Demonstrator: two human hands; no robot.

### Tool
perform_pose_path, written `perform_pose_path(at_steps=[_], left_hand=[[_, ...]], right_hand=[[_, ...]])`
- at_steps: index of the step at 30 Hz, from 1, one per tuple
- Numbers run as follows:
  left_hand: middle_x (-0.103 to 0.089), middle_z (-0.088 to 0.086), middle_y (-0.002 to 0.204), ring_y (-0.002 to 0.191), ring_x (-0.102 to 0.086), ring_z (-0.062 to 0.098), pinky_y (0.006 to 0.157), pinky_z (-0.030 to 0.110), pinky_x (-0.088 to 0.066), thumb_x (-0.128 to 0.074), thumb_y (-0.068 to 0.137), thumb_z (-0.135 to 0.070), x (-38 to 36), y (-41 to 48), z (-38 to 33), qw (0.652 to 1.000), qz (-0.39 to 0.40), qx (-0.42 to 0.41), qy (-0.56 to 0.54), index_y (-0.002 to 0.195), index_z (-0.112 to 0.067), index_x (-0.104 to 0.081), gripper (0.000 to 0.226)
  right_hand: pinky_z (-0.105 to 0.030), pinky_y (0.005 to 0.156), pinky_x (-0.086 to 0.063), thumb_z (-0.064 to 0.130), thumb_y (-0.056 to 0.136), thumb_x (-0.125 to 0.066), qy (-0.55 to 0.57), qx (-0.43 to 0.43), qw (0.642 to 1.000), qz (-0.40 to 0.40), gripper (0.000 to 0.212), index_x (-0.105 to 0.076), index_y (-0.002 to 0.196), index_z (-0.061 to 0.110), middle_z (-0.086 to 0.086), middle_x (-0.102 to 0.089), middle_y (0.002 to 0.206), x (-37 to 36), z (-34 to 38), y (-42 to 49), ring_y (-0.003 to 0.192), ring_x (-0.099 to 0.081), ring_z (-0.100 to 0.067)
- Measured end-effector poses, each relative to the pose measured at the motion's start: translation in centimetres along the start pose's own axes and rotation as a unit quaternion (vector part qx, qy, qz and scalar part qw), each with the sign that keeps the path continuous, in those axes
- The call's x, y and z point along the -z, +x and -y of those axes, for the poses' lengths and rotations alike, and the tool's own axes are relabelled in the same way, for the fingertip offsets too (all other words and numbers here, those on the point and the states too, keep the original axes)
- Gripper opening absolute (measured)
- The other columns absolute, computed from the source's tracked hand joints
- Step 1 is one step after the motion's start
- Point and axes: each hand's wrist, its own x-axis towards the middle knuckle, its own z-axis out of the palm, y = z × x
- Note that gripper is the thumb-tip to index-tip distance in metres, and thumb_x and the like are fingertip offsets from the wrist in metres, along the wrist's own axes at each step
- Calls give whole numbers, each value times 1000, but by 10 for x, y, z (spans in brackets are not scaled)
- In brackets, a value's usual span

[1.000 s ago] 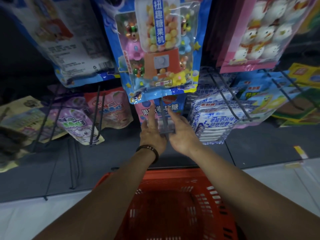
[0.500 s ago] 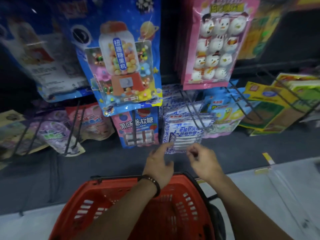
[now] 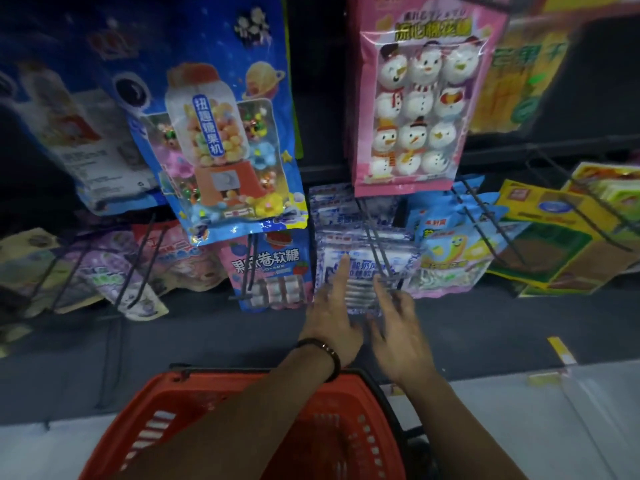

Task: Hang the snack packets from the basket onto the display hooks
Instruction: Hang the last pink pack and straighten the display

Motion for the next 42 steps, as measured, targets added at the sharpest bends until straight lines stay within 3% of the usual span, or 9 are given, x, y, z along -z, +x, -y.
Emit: perform_pose_path(at_steps=[5, 9, 12, 19, 24, 29, 33, 39, 42], left_hand=[[-29, 18, 165, 143, -48, 39, 118, 50, -42, -65, 96, -17, -4, 34, 0, 1000, -14, 15, 0, 139, -79, 26, 118], [-31, 12, 168, 151, -39, 40, 120, 58, -40, -63, 91, -3, -5, 55, 4, 1000, -15, 17, 13, 141, -78, 25, 126], [-35, 9, 163, 136, -55, 36, 105, 52, -54, -53, 86, 14, 1, 61, 2, 999, 2, 28, 24, 149, -71, 20, 129], [-44, 12, 158, 91, -69, 31, 63, 36, -53, -51, 89, 16, 13, 74, -4, 998, 26, 46, 36, 150, -70, 20, 127], [-42, 12, 161, 106, -70, 37, 71, 41, -60, -52, 86, 16, 26, 72, -2, 997, 35, 51, 48, 147, -75, 16, 129], [-52, 26, 150, 89, -68, 29, 68, 35, -54, -53, 93, 0, 29, 48, 6, 988, 104, 58, 103, 157, -61, 17, 113], [-53, 19, 151, 127, -62, 35, 103, 39, -54, -55, 95, -17, 46, 3, 4, 978, 135, 49, 149, 166, -29, -17, 82], [-73, 4, 124, 117, -67, 27, 97, 40, -56, -49, 97, -35, 106, -82, -1, 970, 112, -68, 203, 131, -30, -63, 37], [-75, -2, 109, 101, -69, 18, 91, 37, -56, -49, 97, -27, 146, -110, -3, 975, 43, -130, 172, 115, -27, -69, 27]], right_hand=[[-50, 117, -45, 19, 109, -54, 45, -20, 999, -12, 53, -40, 160, 19, 1, -16, 171, -12, 10, 41, 153, -38, -32], [-27, 124, -23, 6, 106, -53, 61, -20, 997, -34, 73, -26, 168, 33, -7, -14, 177, -16, 11, 62, 162, -20, -26], [-35, 123, -34, -6, 99, -56, 120, -31, 989, -75, 74, -37, 164, 25, -16, -26, 171, -13, 11, 69, 157, -32, -33], [-52, 123, -37, 16, 106, -58, 121, -61, 989, -59, 63, -35, 165, 17, -23, -30, 167, -9, 17, 86, 151, -38, -42], [-55, 124, -35, 18, 108, -52, 88, -28, 996, -16, 69, -23, 168, 39, -18, -30, 168, -10, 14, 86, 153, -36, -42], [-32, 125, -25, 5, 101, -60, 46, -15, 999, -11, 79, -21, 169, 15, -20, -29, 169, 1, 19, 70, 154, -35, -37], [-44, 124, -37, 9, 100, -64, 34, -51, 998, 15, 78, -23, 166, 9, -19, -33, 163, 13, 32, 38, 147, -40, -39], [-46, 111, -48, 26, 102, -65, -76, -61, 985, 142, 65, -38, 160, 21, -11, -43, 153, 32, 86, -34, 139, -51, -34], [-40, 106, -51, 24, 98, -63, -63, 5, 993, 101, 45, -57, 143, 29, 0, -58, 140, 45, 126, -59, 129, -61, -24]])
